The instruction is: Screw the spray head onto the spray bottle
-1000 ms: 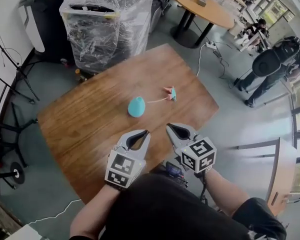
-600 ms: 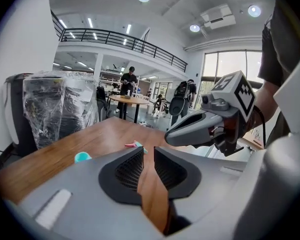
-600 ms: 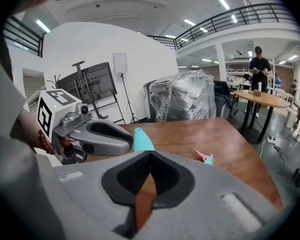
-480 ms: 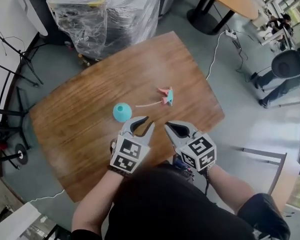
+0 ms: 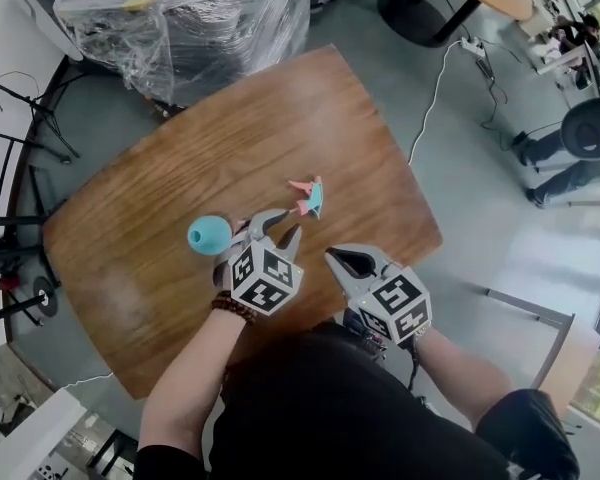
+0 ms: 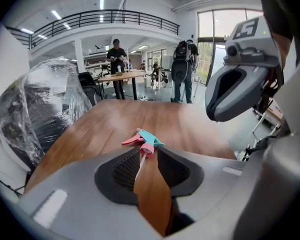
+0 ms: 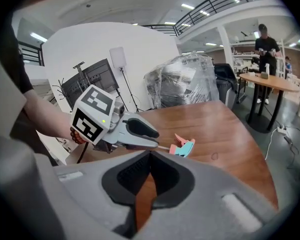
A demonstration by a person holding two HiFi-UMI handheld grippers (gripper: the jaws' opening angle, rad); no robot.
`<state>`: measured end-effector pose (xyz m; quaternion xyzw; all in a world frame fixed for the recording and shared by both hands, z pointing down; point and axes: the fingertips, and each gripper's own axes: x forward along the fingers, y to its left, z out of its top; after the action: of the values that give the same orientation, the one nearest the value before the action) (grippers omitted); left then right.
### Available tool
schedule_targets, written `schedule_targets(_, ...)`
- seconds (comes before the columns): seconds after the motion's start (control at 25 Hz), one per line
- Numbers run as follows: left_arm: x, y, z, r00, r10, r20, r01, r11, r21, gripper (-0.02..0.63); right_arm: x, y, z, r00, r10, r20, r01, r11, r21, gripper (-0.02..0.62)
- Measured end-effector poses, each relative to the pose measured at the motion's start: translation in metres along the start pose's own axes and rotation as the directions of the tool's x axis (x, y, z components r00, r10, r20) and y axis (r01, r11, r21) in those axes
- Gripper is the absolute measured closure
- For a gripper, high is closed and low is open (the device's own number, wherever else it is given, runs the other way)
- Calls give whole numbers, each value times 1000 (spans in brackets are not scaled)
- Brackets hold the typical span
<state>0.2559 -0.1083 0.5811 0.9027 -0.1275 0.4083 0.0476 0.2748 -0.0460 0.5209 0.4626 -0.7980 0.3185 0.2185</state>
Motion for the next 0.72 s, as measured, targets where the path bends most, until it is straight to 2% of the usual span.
schedule_targets(0.16, 21, -5, -11, 996, 3, -86, 6, 995, 97, 468, -1, -13, -5, 1000, 15, -4, -15, 1000, 12, 603)
schedule_targets(0.32, 33, -5, -7, 996, -10, -87, 19, 994, 106, 417, 0, -20, -5, 1000, 25, -4, -25, 1000, 19, 603)
schedule_targets(0.52, 49, -4, -8, 992, -7, -125, 29, 985, 171, 410, -6, -27, -6, 1000, 20, 1, -20, 999, 27, 603)
schedule_targets(0.72, 62, -2, -14, 986, -4, -165, 37, 979, 199, 410, -11, -36, -9, 1000, 4, 3, -4, 999, 36, 603)
